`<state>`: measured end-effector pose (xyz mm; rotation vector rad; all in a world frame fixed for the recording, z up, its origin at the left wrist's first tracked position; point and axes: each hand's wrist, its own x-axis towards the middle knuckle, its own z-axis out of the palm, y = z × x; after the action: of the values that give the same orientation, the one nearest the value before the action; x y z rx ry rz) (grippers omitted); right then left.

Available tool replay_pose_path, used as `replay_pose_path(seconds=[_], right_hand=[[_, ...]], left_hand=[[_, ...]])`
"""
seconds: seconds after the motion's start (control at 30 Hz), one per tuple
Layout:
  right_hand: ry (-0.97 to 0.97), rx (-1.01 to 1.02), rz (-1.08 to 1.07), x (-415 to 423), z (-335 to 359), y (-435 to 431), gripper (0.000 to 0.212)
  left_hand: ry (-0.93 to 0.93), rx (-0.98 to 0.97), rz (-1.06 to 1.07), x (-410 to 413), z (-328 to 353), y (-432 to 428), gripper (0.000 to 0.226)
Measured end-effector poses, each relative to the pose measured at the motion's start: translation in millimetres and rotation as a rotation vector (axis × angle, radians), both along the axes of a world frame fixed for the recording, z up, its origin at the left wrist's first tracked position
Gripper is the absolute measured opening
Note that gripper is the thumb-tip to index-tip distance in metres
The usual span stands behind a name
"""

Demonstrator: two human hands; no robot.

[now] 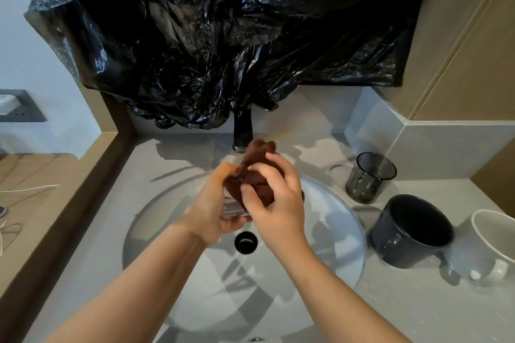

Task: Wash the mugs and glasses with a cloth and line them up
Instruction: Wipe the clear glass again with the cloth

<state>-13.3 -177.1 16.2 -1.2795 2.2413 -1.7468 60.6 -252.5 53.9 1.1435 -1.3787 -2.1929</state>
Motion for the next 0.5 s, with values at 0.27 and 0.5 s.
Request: replay_pose_path(seconds=[0.27, 0.5], right_hand=[[-1.183, -0.202, 0.432, -34.5, 28.2, 2.3, 0.025], [-1.13, -0.363, 0.065, -4.3, 18.8, -10.6, 0.018]], left_hand=[[0.079, -0.466, -0.133, 2.7, 4.9, 1.4, 0.021], [0.165, 0.076, 0.223, -10.7, -2.6, 12.6, 0.024]])
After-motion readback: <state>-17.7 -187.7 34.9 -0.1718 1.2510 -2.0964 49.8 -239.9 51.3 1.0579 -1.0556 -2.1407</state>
